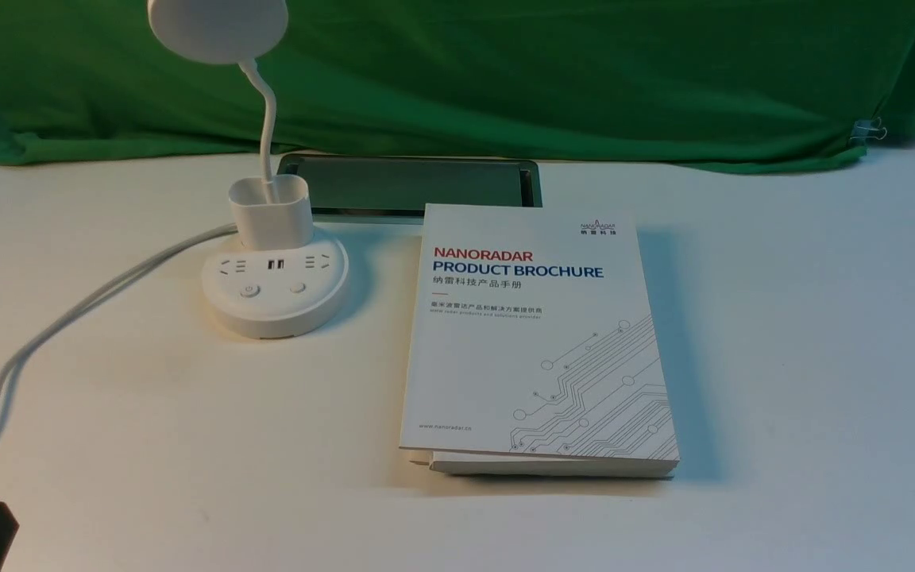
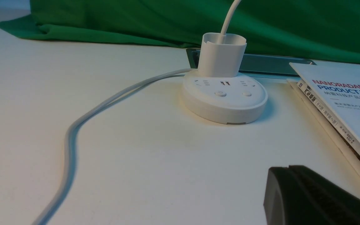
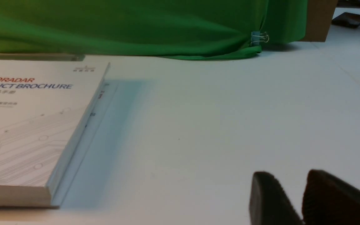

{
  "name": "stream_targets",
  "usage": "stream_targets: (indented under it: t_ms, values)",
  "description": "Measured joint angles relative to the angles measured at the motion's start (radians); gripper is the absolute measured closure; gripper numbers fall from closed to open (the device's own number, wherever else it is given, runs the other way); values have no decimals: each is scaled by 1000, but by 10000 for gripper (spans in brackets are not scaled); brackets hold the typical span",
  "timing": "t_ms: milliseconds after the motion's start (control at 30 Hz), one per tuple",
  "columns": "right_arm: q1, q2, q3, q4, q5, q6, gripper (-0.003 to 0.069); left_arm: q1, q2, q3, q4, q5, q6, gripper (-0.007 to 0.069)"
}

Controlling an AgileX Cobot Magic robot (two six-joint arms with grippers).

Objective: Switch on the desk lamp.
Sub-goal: Use the left arm to press the button switch on the lamp holder

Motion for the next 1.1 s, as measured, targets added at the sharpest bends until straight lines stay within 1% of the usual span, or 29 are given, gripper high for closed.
stream_targets:
  t_ms: [967,1100]
  values:
    - [0,0,0,0,0,0,418,0,0,0,1,0,0,603]
    - [0,0,0,0,0,0,418,0,0,0,33,0,0,603]
